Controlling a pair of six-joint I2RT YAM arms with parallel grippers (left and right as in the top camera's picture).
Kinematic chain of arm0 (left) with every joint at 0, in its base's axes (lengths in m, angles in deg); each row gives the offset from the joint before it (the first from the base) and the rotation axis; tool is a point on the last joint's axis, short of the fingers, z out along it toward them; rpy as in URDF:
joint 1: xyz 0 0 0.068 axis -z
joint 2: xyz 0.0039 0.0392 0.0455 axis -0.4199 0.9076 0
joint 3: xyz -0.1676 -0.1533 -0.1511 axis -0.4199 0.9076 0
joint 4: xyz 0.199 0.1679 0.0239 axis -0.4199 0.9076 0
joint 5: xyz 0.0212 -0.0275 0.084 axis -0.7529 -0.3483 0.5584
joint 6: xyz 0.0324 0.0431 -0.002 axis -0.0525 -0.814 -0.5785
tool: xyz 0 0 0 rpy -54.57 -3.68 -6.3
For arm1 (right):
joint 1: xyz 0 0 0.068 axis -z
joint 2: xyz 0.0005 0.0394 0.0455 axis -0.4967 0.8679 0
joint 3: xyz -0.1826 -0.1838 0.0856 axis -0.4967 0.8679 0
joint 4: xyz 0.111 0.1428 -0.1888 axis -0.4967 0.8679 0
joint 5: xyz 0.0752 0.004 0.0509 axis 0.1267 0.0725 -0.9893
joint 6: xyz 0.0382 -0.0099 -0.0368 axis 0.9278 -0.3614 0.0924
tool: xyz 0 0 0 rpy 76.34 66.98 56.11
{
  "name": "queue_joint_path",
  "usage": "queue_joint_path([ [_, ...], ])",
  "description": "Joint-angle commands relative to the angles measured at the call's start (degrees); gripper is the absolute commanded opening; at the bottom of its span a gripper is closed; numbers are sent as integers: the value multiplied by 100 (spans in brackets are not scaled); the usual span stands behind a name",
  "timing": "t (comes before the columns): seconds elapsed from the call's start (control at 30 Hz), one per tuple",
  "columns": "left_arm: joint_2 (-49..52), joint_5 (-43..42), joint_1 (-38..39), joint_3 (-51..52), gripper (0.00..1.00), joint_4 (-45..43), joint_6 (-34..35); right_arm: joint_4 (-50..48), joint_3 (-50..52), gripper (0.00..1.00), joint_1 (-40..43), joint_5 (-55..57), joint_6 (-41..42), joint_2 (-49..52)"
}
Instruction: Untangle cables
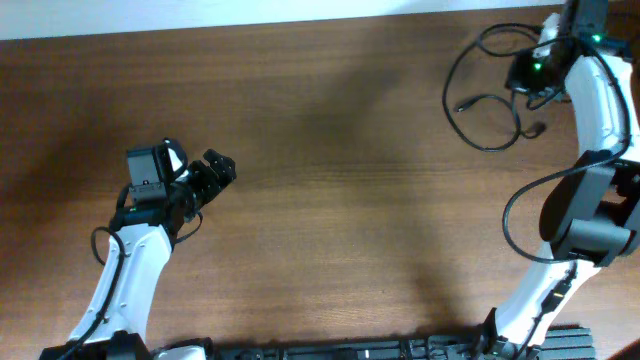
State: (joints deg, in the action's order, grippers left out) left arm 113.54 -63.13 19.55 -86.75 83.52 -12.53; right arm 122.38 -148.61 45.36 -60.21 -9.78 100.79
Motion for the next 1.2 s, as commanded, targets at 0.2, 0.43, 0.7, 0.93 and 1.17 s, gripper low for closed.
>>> queue_joint_path([
  [0.2,-33,20,-24,28,99,-9,37,498,-17,100,-719,566,13,-680],
  [0.43,-33,20,-24,28,99,-9,37,1921,334,99,-1491,-79,-485,-3842],
  [0.7,-33,20,-24,28,99,-9,37,175,5681,99,-1530,-87,-455,-9407],
  [0.93,-33,20,-24,28,99,-9,37,245,5912,99,-1519,42,-374,-10708],
  [1.17,-33,20,-24,28,99,-9,37,245,5912,99,-1519,125,-376,-10708],
])
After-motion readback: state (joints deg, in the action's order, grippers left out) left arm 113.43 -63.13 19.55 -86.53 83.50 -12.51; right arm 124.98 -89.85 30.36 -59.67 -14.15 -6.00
